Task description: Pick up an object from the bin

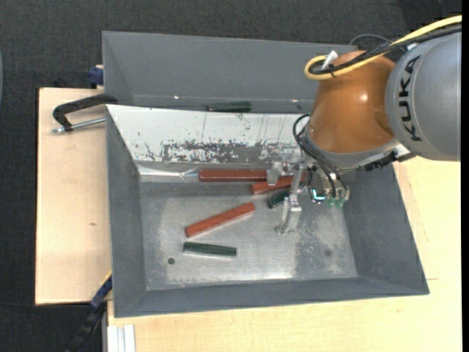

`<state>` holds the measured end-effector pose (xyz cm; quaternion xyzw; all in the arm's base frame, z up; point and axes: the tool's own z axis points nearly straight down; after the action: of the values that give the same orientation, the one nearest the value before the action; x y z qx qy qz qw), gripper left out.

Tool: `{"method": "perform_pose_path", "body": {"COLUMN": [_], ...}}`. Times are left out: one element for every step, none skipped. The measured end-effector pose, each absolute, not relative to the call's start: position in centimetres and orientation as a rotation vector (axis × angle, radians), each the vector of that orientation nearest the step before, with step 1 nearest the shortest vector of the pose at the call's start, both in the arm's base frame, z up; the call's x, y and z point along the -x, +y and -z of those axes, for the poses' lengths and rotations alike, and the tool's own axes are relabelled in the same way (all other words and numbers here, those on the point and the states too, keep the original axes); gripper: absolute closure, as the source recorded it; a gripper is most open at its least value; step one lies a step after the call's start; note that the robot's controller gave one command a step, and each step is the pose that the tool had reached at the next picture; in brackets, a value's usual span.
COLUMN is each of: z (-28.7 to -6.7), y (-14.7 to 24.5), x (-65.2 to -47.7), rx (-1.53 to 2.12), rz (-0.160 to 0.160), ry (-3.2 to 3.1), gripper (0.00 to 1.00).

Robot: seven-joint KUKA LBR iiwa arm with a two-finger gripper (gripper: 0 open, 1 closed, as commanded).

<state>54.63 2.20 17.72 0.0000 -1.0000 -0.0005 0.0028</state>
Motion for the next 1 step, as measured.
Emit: {"method": "perform_pose_path", "body": {"z": [-18.09], "y": [2.19], "x": [-54.80], "rx": [0.001], "rz": [0.002], "ry": [-3.144], "gripper": [0.00]}}
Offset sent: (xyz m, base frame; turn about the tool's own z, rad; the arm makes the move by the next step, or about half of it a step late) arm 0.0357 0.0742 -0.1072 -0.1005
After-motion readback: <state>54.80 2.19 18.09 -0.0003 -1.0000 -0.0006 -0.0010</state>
